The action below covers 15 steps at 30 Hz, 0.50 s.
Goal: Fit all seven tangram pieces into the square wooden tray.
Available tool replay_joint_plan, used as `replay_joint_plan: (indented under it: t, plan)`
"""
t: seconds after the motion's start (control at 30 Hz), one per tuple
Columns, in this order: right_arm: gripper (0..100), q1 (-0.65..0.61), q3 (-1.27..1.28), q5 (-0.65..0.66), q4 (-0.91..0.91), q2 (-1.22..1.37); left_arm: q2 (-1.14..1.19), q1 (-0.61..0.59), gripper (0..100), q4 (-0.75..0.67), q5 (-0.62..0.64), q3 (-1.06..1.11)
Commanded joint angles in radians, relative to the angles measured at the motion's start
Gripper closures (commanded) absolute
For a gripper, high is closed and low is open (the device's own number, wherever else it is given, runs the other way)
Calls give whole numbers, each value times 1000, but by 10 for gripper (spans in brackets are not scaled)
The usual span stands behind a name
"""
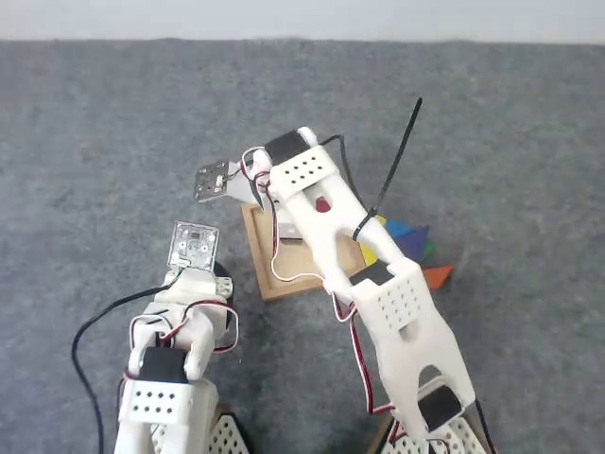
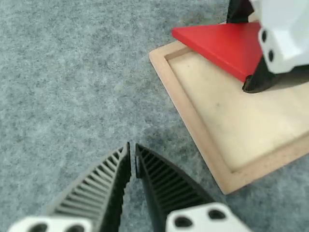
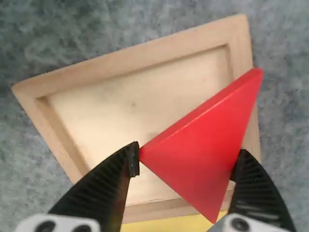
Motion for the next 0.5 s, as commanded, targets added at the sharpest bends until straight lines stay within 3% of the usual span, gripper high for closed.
replay_joint_plan:
  t: [0.0, 0.1, 0.33, 0.47]
  plan:
    - [731, -5, -6, 101, 4, -19, -12, -5, 986, 2, 6, -8]
    - [723, -5, -2, 161, 44, -16, -12, -5, 986, 2, 6, -8]
    - [560, 10, -8, 190, 71, -19, -12, -5, 986, 2, 6, -8]
    - [557, 25, -9, 192, 70, -28, -12, -5, 986, 2, 6, -8]
